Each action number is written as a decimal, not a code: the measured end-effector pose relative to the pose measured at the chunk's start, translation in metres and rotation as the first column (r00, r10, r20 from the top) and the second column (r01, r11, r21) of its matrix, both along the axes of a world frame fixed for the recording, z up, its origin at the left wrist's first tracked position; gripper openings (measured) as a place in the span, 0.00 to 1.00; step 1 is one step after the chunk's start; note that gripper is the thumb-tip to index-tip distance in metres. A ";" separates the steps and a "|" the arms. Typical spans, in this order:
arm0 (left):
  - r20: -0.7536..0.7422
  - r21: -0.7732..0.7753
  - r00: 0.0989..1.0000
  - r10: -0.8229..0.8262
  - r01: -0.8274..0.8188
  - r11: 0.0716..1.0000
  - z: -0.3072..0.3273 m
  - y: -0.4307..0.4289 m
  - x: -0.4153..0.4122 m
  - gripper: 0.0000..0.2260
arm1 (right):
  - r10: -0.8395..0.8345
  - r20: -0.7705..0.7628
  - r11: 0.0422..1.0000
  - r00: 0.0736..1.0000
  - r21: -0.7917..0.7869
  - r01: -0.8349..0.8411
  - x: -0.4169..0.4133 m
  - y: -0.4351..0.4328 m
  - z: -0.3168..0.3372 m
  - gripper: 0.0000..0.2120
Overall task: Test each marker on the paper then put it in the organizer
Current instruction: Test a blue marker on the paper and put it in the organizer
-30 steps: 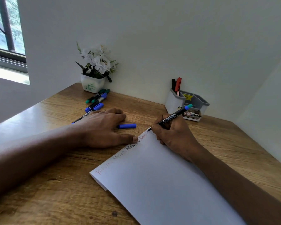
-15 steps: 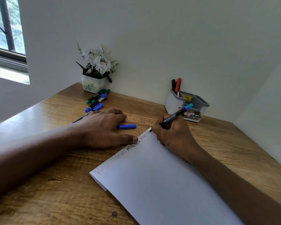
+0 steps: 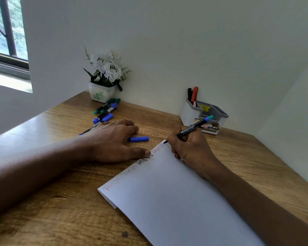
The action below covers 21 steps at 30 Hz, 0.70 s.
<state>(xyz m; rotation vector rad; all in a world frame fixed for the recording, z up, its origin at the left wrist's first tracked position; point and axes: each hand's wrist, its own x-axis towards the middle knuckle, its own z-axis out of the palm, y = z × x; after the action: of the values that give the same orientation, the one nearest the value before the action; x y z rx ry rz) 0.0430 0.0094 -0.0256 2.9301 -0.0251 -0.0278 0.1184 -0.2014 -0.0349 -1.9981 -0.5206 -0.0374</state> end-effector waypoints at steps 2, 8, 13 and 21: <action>0.001 0.002 1.000 0.000 0.000 1.000 -0.001 0.000 0.001 0.43 | 0.004 0.002 1.000 1.000 -0.021 -0.003 0.000 0.000 0.000 0.06; 0.000 0.000 1.000 -0.006 0.006 1.000 -0.002 0.002 0.002 0.43 | -0.058 0.016 0.998 0.998 -0.029 0.058 -0.001 0.003 0.000 0.06; -0.004 0.006 1.000 -0.004 0.004 1.000 -0.002 0.001 0.003 0.41 | -0.100 -0.006 0.995 0.995 -0.024 0.100 -0.001 0.003 0.000 0.07; -0.016 0.002 1.000 0.000 0.000 1.000 -0.002 0.002 0.003 0.44 | -0.105 -0.016 0.994 0.994 -0.025 0.104 -0.002 0.003 0.001 0.06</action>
<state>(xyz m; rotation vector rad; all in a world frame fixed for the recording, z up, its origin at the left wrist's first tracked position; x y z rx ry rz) 0.0459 0.0114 -0.0274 2.9320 -0.0232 -0.0509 0.1165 -0.1986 -0.0340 -2.0460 -0.4066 -0.0789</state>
